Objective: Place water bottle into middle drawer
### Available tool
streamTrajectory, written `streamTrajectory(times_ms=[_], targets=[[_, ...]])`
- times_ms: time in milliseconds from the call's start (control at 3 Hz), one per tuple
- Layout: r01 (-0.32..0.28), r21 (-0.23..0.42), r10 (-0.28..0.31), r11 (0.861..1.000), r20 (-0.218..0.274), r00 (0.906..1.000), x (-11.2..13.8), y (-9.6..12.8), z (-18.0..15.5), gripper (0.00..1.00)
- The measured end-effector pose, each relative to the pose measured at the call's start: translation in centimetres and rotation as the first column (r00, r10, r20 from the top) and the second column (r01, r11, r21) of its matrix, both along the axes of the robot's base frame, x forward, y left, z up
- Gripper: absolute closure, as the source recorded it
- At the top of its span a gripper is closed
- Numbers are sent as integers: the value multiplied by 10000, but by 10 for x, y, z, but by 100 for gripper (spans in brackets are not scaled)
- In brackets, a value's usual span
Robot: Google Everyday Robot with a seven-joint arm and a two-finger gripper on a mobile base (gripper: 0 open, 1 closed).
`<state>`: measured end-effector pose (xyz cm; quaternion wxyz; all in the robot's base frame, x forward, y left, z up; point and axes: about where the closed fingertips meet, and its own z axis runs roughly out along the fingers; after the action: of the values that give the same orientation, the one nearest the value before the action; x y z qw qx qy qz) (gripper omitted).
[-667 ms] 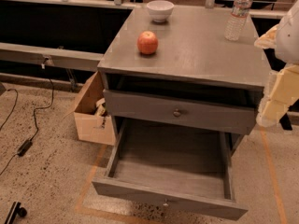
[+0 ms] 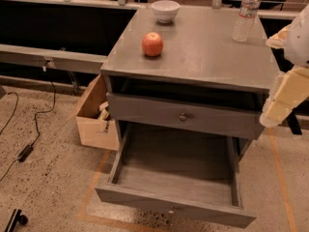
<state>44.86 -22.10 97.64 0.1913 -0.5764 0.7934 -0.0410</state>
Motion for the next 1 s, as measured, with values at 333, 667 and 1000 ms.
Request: streamTrajectory(times_ms=[333,667,1000], targets=[[1124,816,-1172,9903,570,9915,22,-28,-26,0],[1764,2281,-2124,9575,1443,9665,68,-59,-40,0],[1314,3849,-2528,9136,2844,9248,143,-72,-29,0]])
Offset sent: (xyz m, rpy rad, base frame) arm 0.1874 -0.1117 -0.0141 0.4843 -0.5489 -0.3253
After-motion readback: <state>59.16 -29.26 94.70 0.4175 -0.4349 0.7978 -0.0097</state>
